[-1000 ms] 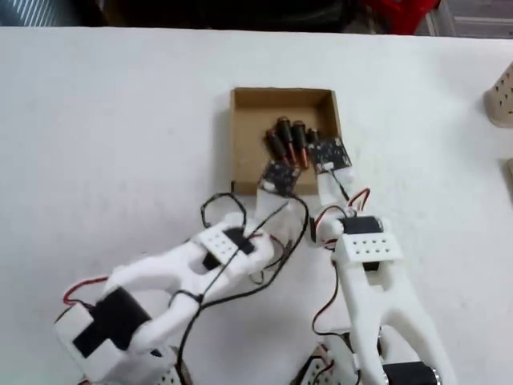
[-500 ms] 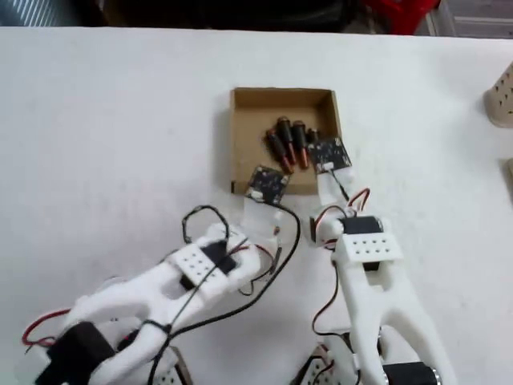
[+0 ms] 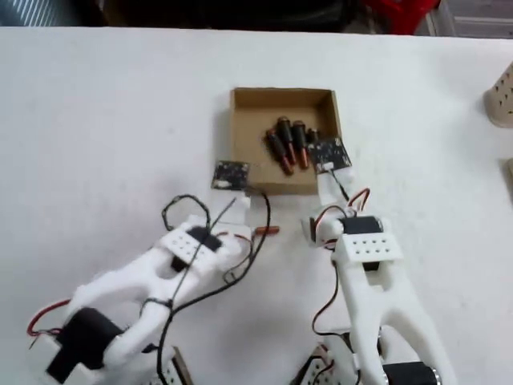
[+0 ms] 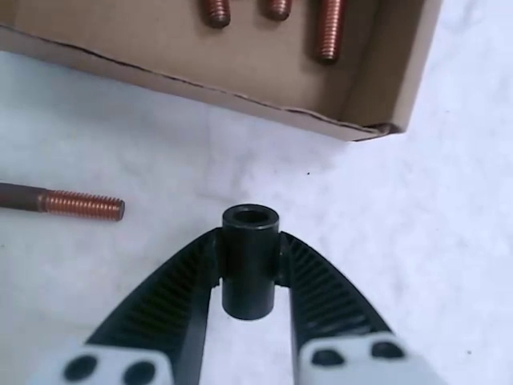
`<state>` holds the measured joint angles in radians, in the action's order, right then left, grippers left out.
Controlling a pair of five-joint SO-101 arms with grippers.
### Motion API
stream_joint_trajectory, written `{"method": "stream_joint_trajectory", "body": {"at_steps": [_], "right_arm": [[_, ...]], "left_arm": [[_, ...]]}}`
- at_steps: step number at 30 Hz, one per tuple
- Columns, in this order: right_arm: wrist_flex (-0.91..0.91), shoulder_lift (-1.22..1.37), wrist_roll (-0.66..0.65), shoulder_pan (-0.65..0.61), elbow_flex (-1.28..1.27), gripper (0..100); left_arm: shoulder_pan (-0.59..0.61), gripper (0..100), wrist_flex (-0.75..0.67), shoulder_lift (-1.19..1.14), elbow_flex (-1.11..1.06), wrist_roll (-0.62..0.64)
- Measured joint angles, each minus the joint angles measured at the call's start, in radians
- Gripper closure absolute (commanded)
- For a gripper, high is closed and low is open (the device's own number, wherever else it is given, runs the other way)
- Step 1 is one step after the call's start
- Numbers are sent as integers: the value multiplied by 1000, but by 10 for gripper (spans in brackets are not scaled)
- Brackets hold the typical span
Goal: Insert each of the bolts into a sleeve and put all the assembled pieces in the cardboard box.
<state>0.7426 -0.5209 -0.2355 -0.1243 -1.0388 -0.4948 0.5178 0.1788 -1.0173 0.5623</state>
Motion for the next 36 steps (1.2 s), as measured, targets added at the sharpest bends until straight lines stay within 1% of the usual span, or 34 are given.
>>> {"method": "stream_joint_trajectory", "body": {"at_steps": [6,8,13,19,21,25,27,30,33,36], "right_arm": [[0,0,0,0,0,981],[0,0,0,0,0,981],[0,0,0,0,0,981],[0,0,-21,0,0,981],[0,0,-21,0,0,981],[0,0,-26,0,0,981],[0,0,-26,-2,0,981],[0,0,-26,-8,0,981],[0,0,-26,-8,0,981],[0,0,-26,-11,0,981]], "left_arm": [[57,976,0,-120,132,49],[64,976,-23,-135,157,69],[78,976,-115,-141,170,127],[78,962,-127,-127,170,135],[78,889,-127,-91,161,135],[77,657,-127,25,92,135],[51,608,-127,64,58,140],[17,644,-127,80,52,150],[17,696,-127,72,54,169],[38,714,-127,8,81,175]]}}
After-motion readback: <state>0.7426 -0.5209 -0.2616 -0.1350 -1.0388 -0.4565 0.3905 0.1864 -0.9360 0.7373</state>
